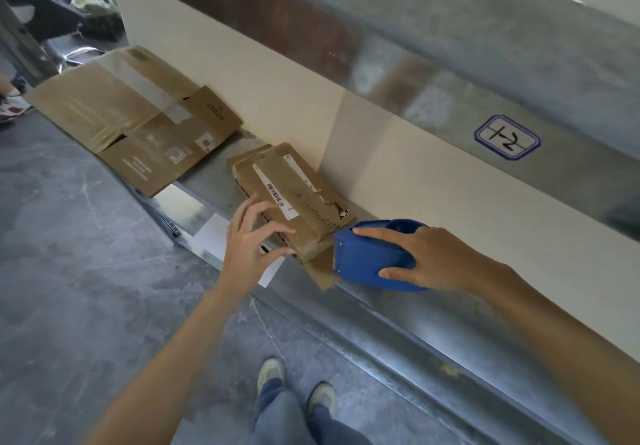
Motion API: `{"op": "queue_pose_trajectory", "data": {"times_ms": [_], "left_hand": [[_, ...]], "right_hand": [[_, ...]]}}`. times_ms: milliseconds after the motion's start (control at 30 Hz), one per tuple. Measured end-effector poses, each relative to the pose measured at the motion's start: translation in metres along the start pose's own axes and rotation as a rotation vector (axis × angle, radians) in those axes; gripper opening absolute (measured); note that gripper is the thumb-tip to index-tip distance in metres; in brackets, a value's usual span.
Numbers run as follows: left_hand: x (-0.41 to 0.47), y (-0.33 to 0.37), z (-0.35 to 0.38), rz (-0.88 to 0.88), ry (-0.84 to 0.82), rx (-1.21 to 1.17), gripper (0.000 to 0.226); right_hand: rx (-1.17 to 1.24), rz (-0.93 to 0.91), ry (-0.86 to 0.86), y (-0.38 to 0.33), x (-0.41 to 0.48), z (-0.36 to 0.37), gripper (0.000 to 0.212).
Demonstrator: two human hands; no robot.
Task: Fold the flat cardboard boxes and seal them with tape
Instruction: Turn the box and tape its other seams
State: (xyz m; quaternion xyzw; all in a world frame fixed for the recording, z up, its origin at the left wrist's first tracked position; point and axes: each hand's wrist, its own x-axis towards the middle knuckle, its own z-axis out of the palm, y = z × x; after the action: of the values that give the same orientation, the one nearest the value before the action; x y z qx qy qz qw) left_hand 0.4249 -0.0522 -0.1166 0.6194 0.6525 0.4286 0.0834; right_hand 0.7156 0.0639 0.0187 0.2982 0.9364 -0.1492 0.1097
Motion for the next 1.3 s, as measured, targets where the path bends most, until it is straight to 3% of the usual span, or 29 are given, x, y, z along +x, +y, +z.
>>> {"op": "queue_pose_trajectory", "data": {"times_ms": [267, 500, 633, 800, 967, 1133, 1300], "left_hand": [[0.016, -0.008, -0.011, 0.026, -0.135, -0.122, 0.023], [0.015, 0.001, -0.012, -0.013, -0.146, -0.245, 0.044], [0.018, 0.009, -0.005, -0.067, -0.047, -0.281, 0.029], [0.017, 0.004, -0.001, -0.053, -0.047, -0.273, 0.017], [0.014, 0.001, 0.006, -0.058, -0.050, -0.247, 0.035], [0.015, -0.004, 0.003, -0.020, -0.063, -0.268, 0.024], [0.014, -0.011, 0.003, 0.064, -0.130, -0.154, 0.047]], "right_hand": [[-0.002, 0.040, -0.033, 0.003, 0.001, -0.001, 0.075], [-0.011, 0.075, -0.045, 0.002, 0.002, -0.001, 0.075], [0.009, 0.100, -0.043, 0.002, 0.001, 0.001, 0.076], [0.015, 0.108, -0.046, 0.000, 0.000, 0.001, 0.076], [-0.002, 0.110, -0.048, -0.004, 0.002, -0.002, 0.077], [0.019, 0.108, -0.052, -0.004, 0.001, -0.004, 0.075], [0.031, 0.096, -0.052, -0.005, 0.000, -0.003, 0.074]]}}
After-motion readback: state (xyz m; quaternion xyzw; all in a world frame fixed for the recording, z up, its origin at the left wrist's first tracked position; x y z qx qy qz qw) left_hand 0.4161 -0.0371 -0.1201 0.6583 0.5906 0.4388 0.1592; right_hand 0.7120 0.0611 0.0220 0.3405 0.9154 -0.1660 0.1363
